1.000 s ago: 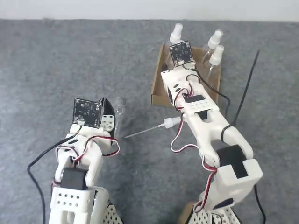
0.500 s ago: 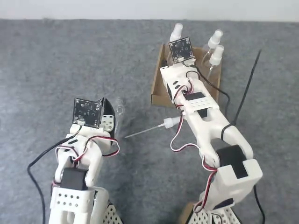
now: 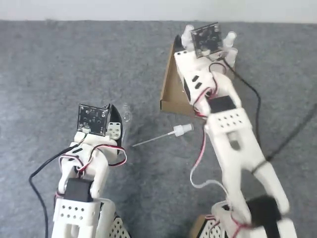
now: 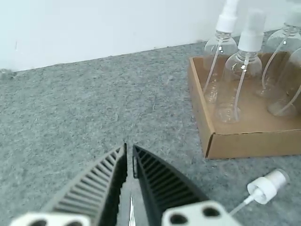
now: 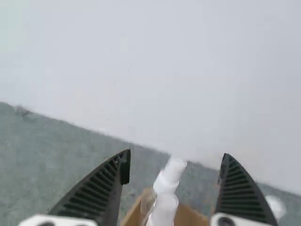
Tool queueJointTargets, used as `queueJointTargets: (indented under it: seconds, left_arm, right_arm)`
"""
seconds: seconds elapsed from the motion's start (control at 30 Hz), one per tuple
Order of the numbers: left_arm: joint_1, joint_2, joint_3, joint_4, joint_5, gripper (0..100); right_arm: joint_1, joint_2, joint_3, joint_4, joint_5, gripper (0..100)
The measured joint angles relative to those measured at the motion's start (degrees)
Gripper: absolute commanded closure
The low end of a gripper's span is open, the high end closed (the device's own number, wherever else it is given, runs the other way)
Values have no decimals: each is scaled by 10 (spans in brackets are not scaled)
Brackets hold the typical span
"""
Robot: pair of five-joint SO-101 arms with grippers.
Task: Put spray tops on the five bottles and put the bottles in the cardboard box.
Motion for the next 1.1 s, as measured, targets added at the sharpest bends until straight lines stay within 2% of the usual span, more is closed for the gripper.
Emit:
queueJointTargets:
  seconds: [0.17, 0.47, 0.57, 0.7, 0.77, 0.87, 1.1]
  left_arm:
    - [-1, 0, 0, 0, 0, 988]
    - [-6, 0, 0, 0, 0, 981]
    - [-13, 2, -3, 8, 0, 915]
    - [-37, 53, -57, 49, 0, 845]
    - [-41, 103, -96, 69, 1, 837]
    - [-46, 204, -168, 109, -9, 836]
    - [-46, 486, -353, 215, -26, 760]
  right_arm:
    - [-7, -114, 0, 92, 0, 756]
    - [-107, -185, 0, 415, 0, 756]
    - [-113, -198, 11, 503, 0, 756]
    - [-105, -236, 90, 565, 4, 756]
    - [-80, -268, 140, 595, 4, 757]
    - [-6, -340, 202, 637, 24, 758]
    - [245, -513, 316, 706, 206, 896]
